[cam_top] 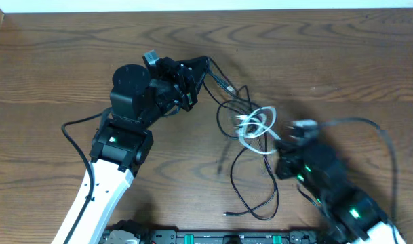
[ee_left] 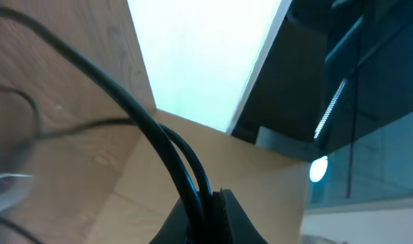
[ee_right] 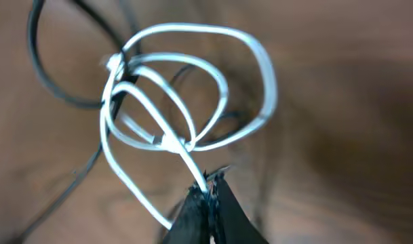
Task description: Untangle cables
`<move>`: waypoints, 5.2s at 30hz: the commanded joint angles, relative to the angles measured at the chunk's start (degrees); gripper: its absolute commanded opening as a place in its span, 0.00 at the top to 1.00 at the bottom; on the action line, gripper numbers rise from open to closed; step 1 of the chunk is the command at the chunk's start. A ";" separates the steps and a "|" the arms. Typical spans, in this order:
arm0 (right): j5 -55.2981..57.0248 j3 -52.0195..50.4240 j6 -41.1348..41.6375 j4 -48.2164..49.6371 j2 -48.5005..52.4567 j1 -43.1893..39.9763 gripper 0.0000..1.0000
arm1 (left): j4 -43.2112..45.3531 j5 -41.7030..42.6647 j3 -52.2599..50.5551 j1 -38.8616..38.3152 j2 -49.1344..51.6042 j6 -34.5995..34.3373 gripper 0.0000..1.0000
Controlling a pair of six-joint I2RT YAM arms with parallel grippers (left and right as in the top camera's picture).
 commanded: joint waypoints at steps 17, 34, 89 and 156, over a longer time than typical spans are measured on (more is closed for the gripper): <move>9.84 0.09 6.88 -7.39 -17.97 -2.19 0.99 | -20.13 -0.81 0.63 -0.50 0.52 43.25 0.14; -2.32 0.17 6.86 20.13 -7.50 -2.19 0.99 | -18.16 -1.31 0.63 -17.53 5.03 76.54 0.11; 36.61 3.80 14.86 -15.41 -6.34 -3.37 0.99 | -19.45 -16.70 0.63 -17.38 27.23 53.37 0.92; 8.44 3.78 24.87 -22.16 -6.34 -14.23 0.98 | -16.00 19.63 0.63 -9.40 26.05 36.48 0.04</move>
